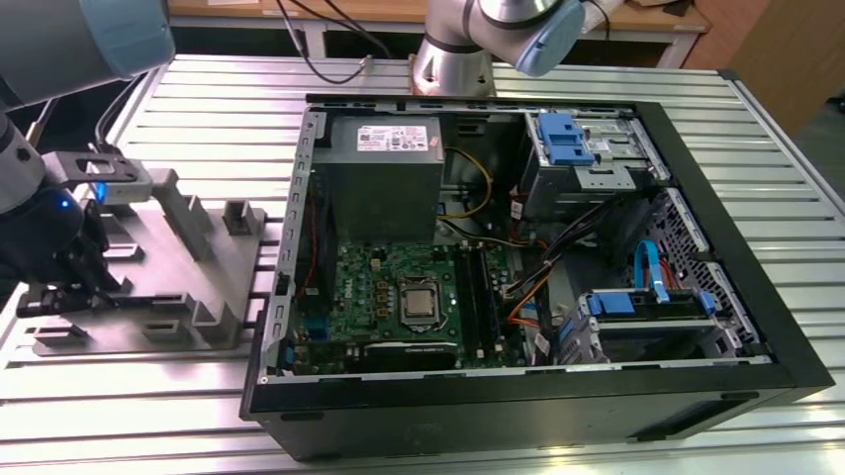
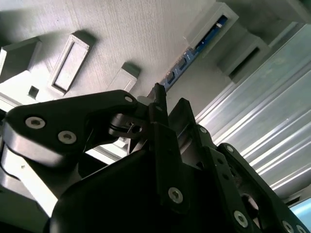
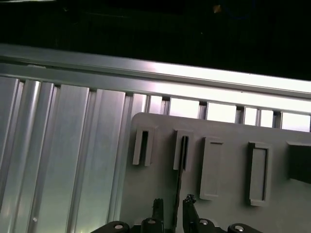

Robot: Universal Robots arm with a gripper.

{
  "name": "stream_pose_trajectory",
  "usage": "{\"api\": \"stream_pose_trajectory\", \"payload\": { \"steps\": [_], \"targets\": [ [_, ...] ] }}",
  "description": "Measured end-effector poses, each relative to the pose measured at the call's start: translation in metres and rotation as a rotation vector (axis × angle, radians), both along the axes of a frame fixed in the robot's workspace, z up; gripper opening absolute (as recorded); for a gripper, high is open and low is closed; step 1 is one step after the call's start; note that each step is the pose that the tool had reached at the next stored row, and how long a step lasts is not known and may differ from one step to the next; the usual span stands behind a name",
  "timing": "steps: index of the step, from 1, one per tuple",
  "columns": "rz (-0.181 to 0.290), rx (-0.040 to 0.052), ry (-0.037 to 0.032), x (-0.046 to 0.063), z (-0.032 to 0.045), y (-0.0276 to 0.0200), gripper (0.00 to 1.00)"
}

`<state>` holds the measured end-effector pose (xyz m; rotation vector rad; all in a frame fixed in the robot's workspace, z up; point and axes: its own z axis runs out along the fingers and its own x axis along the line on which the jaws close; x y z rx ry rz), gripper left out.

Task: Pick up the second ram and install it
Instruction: 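Pick up the second ram and move it above second insertion slot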

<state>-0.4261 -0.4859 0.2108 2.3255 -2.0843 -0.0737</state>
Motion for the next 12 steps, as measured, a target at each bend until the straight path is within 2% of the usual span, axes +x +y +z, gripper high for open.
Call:
{"api": "stream_pose_trajectory", "payload": {
  "steps": [12],
  "targets": [
    [0.0,0.0001,-0.0002,-0.0037,-0.0102,0.0028,0.3]
  ]
}}
